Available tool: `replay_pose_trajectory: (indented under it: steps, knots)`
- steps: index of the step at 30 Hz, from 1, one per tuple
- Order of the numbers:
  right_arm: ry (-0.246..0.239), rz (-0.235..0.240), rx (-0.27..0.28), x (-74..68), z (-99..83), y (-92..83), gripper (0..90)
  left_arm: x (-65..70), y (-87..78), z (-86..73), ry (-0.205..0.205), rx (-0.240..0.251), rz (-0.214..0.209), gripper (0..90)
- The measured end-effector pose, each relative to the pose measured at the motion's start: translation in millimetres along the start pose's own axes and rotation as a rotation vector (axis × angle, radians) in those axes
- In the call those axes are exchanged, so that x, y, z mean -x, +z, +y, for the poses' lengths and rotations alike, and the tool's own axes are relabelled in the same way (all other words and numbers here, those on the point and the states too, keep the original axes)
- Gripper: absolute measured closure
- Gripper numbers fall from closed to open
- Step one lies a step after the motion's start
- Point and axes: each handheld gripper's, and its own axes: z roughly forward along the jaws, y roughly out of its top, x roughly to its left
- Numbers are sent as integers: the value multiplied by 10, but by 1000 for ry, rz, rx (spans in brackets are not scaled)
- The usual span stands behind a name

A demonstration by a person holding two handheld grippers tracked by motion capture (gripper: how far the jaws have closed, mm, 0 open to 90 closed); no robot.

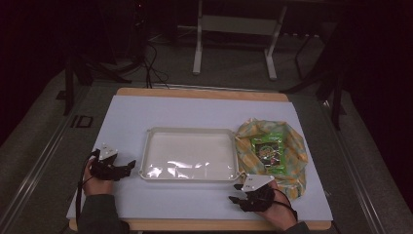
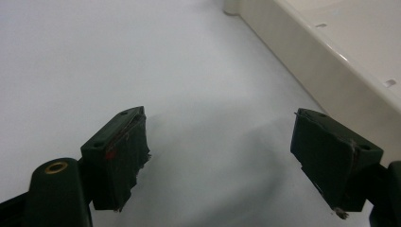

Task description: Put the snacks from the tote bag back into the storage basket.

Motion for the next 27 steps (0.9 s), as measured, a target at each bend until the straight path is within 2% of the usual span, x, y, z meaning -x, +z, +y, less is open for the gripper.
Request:
replay_pose_trajectory:
  steps: [15, 20, 21, 27]
  knots:
    - [-21, 10, -12, -11, 15, -7, 536, 2, 1, 0, 1, 1, -1, 203]
    - [-6, 9, -11, -1, 22, -46, 557, 4, 0, 0, 2, 2, 0, 203]
    - [15, 9, -18, 11, 36, -70, 576, 3, 0, 0, 2, 2, 0, 203]
    - [49, 20, -10, 58, 79, -177, 597, 2, 0, 0, 2, 1, 0, 203]
